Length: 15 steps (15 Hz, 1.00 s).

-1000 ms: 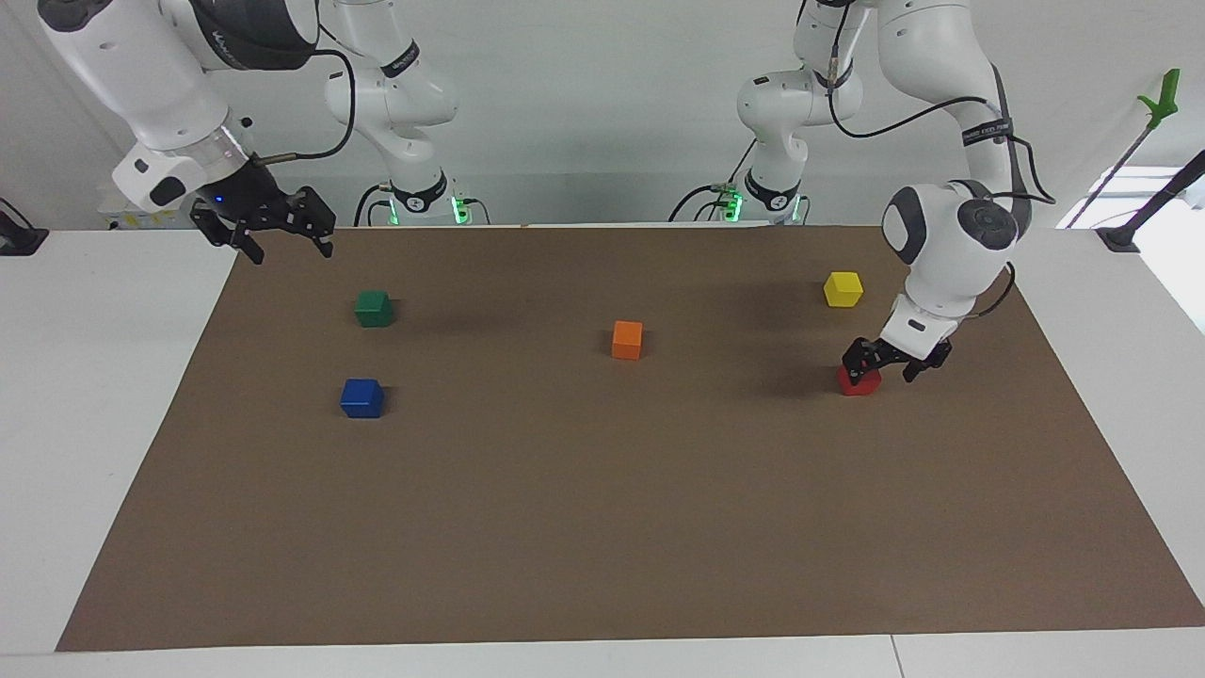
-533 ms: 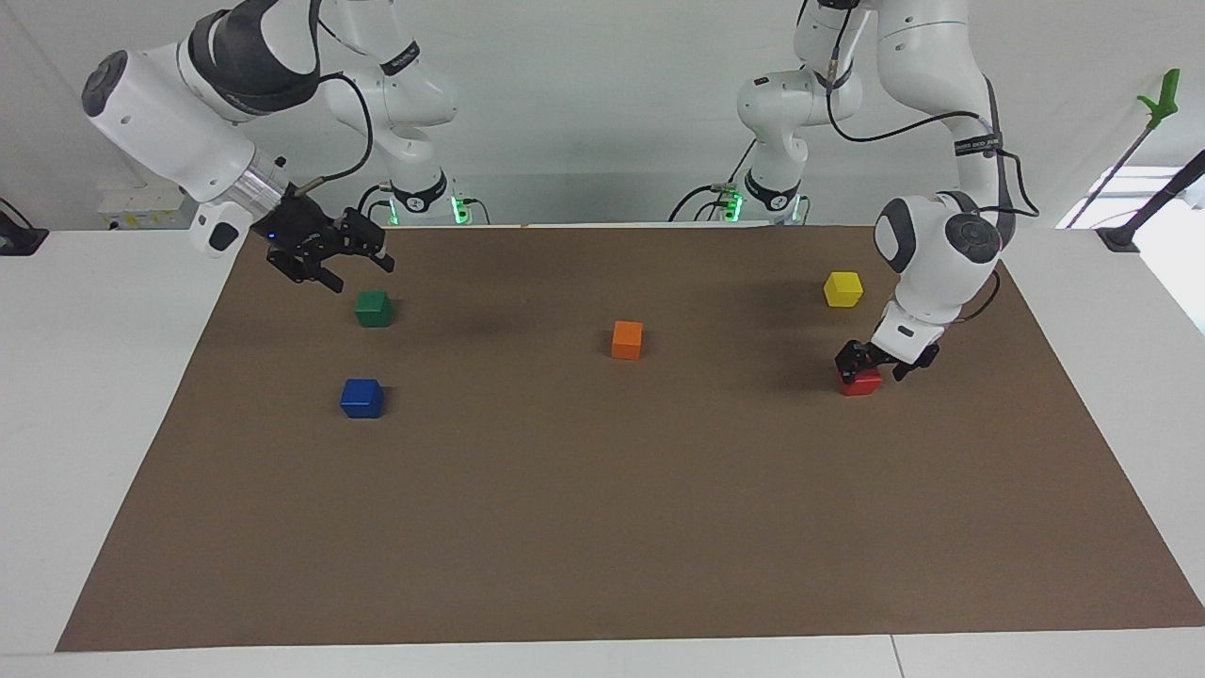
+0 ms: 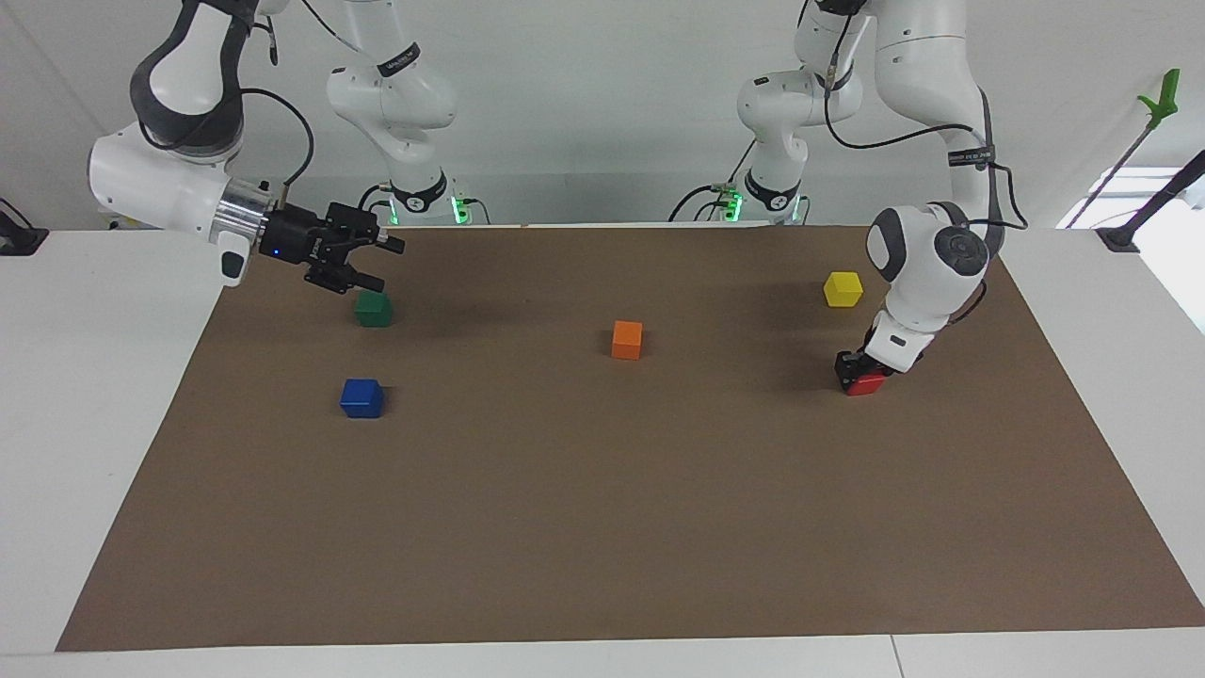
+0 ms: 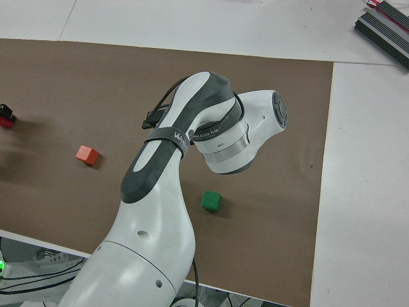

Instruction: Transfer red block to right arm and stack on blue block

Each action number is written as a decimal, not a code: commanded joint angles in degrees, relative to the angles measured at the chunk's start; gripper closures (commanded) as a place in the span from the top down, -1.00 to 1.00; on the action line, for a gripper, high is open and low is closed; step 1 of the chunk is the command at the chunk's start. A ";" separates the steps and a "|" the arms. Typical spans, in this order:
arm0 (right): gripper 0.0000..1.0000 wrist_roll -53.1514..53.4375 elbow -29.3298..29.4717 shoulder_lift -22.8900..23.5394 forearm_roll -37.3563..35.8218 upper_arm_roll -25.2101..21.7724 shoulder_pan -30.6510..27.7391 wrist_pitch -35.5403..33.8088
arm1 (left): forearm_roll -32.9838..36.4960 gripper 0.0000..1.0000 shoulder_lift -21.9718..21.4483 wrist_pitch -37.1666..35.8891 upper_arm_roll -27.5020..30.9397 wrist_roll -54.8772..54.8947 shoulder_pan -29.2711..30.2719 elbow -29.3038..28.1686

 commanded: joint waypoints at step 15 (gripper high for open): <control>1.00 -13.81 -8.22 15.50 39.63 1.36 7.64 -31.26 | -41.22 -1.00 -12.39 -29.99 -12.56 -86.52 -13.01 23.06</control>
